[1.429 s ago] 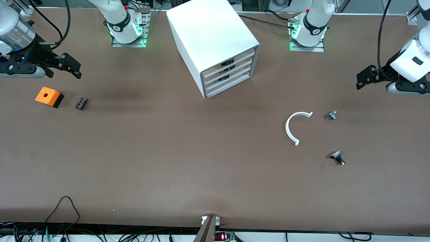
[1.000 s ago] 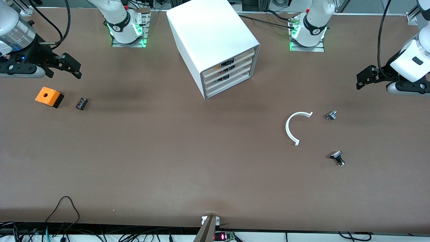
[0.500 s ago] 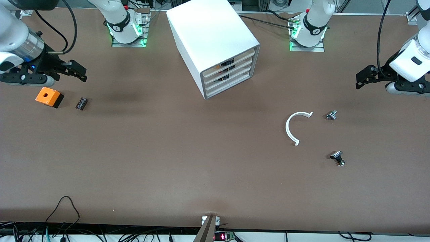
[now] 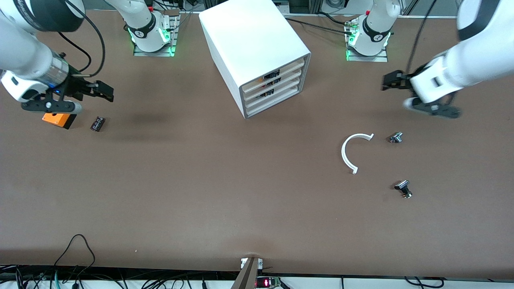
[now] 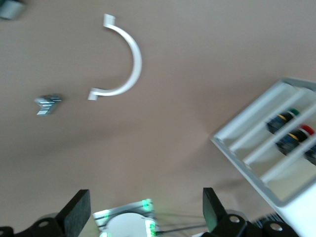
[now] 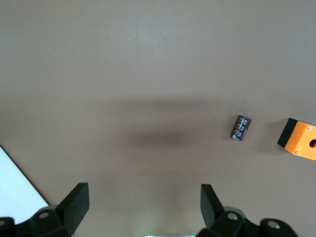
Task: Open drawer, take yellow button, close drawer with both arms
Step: 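Grasp the drawer handle with the left gripper while the right gripper approaches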
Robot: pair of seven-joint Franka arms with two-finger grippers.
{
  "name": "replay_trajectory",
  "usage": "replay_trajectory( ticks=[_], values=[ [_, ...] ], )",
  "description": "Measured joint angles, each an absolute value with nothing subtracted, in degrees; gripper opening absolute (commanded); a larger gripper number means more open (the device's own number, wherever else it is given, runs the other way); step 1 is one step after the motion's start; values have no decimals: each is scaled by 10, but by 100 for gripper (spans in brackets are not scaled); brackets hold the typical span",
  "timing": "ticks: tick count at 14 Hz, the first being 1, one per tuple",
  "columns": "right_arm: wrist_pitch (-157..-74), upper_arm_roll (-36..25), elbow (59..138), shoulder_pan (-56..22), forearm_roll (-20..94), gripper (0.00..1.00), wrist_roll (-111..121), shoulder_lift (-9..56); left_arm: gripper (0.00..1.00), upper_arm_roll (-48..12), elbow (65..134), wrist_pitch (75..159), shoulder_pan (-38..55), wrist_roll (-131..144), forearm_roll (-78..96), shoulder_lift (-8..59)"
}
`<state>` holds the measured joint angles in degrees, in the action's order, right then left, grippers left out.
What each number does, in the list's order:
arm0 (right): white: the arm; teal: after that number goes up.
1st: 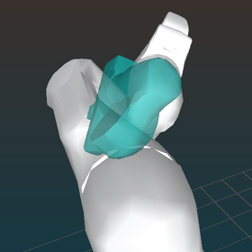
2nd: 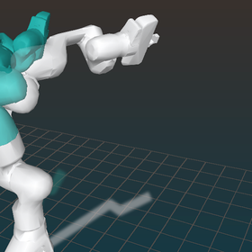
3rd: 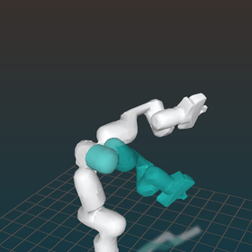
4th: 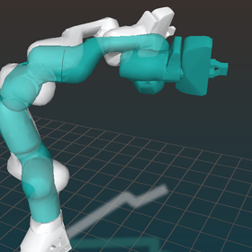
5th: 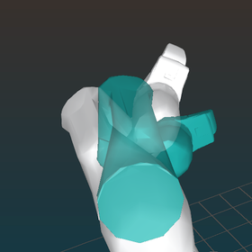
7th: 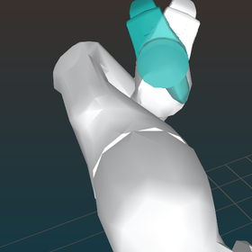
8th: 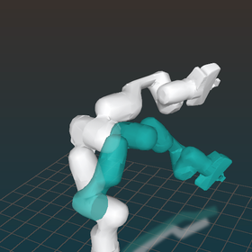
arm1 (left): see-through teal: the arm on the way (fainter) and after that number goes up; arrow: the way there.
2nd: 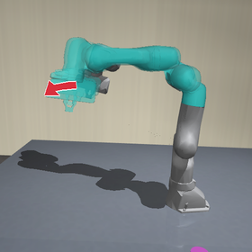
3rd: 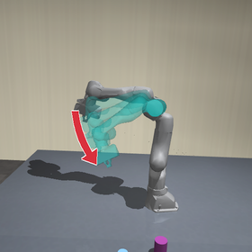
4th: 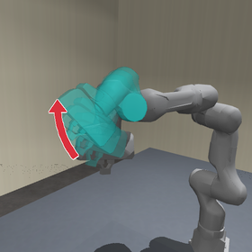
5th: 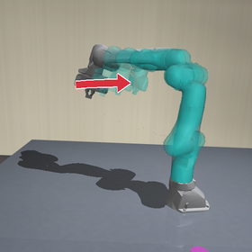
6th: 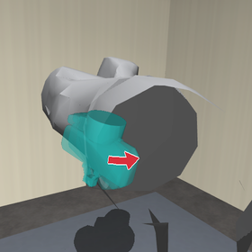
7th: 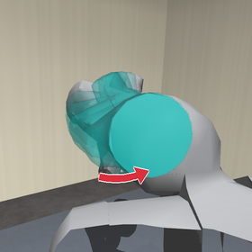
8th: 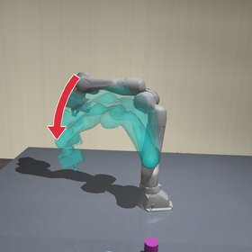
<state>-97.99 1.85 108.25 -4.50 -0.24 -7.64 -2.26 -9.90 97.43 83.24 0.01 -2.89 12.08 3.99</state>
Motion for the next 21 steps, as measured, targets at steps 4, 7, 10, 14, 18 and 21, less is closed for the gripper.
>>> replay_trajectory(
  ticks=[4, 7, 10, 14, 18, 21],
  values=[
    [-1002, 22, 1082, -54, -2, 100, -109, 10, 100, -100, 981, 832, -3, -93, 254, 95],
    [-1025, 23, 1082, -83, -2, 100, -173, 32, 98, -99, 1022, 842, -13, -194, 375, 134],
    [-1048, 24, 1077, -116, -2, 100, -243, 51, 90, -106, 1098, 903, -15, -271, 475, 141],
    [-1065, 24, 1041, -150, -2, 100, -357, 86, 65, -143, 1197, 949, -12, -389, 561, 137],
    [-1065, 25, 968, -184, 26, 100, -474, 135, 63, -174, 1253, 953, -11, -469, 634, 137],
    [-1065, 25, 907, -204, 44, 100, -550, 173, 52, -182, 1290, 956, -11, -516, 670, 137]
  ],
)
